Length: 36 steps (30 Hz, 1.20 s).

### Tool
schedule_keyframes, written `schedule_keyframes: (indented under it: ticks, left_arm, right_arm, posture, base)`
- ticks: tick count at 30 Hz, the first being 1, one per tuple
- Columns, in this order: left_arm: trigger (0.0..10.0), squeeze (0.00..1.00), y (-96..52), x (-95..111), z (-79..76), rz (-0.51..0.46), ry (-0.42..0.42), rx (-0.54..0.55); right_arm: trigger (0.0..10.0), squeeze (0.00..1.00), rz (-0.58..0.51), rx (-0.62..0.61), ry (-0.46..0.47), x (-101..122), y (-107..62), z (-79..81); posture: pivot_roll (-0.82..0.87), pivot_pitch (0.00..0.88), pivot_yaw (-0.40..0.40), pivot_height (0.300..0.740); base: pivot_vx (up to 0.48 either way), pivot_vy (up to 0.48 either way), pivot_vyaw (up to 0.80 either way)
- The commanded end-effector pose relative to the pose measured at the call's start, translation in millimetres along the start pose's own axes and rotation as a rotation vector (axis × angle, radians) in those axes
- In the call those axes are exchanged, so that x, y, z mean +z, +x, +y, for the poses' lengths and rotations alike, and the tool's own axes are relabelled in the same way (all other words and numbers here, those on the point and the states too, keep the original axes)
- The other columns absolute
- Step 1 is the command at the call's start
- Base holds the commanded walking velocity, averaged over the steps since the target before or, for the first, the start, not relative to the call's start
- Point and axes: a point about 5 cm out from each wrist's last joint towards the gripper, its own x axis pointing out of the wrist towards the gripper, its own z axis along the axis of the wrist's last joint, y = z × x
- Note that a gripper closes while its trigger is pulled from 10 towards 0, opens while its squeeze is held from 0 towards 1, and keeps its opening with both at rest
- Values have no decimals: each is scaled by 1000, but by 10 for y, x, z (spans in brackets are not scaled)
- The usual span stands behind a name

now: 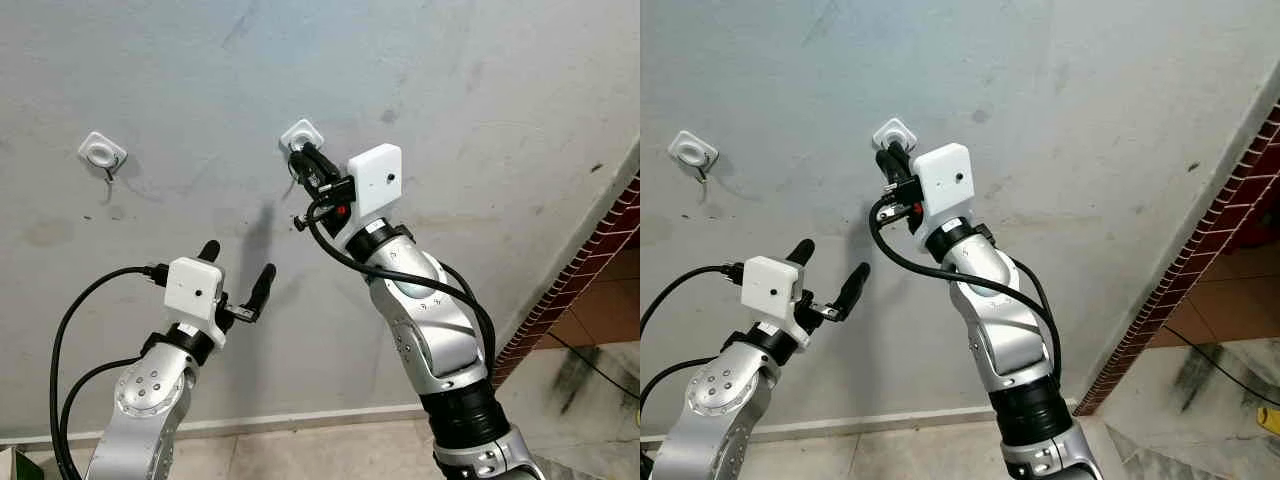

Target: Hang keys on a hook

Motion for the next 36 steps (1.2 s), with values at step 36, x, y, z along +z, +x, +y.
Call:
schedule_keyframes:
  ticks: [36]
  left_arm:
    - [10000, 0, 46, 130, 23, -87, 23, 38]
  right_arm:
    - [10000, 0, 31, -88, -26, -114, 145, -48]
  posture:
    - [175, 0, 28, 740]
  base:
    - [0, 0, 0]
